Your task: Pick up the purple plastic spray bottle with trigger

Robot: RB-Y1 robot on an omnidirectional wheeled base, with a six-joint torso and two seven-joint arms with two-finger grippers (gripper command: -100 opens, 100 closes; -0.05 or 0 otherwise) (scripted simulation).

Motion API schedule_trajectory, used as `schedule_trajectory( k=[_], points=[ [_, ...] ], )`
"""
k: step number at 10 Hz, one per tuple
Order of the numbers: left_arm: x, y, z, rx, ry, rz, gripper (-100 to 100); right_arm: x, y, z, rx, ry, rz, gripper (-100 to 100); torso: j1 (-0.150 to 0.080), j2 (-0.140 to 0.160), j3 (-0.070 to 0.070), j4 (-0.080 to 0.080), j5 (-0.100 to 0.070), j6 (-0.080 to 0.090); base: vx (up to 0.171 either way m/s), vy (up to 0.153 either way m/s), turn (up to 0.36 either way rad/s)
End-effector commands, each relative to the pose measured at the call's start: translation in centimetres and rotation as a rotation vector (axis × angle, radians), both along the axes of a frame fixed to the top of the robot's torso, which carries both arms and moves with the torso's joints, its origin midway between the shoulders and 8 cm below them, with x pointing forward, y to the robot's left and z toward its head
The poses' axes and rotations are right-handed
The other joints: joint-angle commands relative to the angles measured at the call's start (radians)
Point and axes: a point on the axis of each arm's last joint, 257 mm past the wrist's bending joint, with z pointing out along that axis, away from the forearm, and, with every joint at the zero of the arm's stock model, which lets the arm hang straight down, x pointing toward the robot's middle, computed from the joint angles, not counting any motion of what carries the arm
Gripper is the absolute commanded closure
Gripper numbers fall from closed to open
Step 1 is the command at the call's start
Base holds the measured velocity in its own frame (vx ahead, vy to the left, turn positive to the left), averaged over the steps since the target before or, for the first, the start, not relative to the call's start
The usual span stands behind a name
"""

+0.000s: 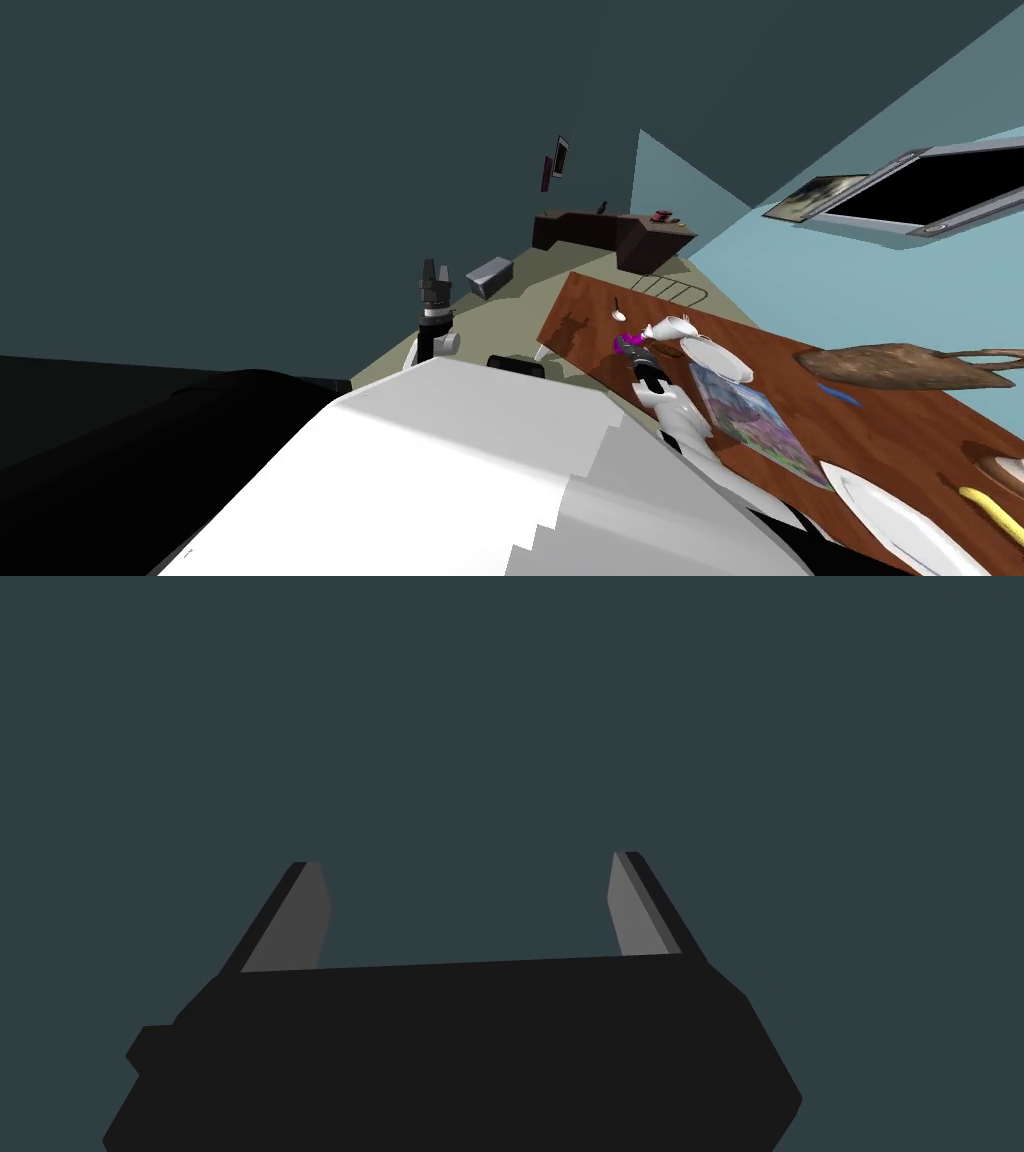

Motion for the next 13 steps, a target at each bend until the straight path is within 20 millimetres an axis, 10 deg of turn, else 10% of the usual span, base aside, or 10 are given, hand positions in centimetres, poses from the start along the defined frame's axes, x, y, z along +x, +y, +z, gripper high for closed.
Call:
schedule_trajectory(
  k=[1,4,8,9,13],
  points=[
    [0.0,0.0,0.0,0.000,0.000,0.000,0,-0.8,-1.2,0.3,-0.002,-0.017,-0.013,-100,0.000,0.000,0.000,0.000,0.000,0.000,0.026,0.051,0.109],
    [0.0,0.0,0.0,0.000,0.000,0.000,0,-5.9,-6.0,0.6,0.000,-0.013,-0.096,-100,-0.001,0.000,0.000,0.000,0.000,0.000,0.020,0.051,0.214],
    [0.0,0.0,0.0,0.000,0.000,0.000,0,-7.4,-7.2,0.7,0.004,-0.023,-0.117,-100,-0.001,0.000,0.000,0.000,0.000,0.000,0.023,0.035,0.096],
    [0.0,0.0,0.0,0.000,0.000,0.000,0,-7.5,-7.3,0.9,0.002,-0.028,-0.115,100,-0.002,0.001,0.000,0.000,-0.001,0.001,0.003,0.002,-0.013],
    [0.0,0.0,0.0,0.000,0.000,0.000,0,-7.5,-7.3,0.9,0.002,-0.028,-0.116,100,-0.004,0.001,0.001,0.000,-0.001,0.000,0.000,0.000,0.000]
  ],
)
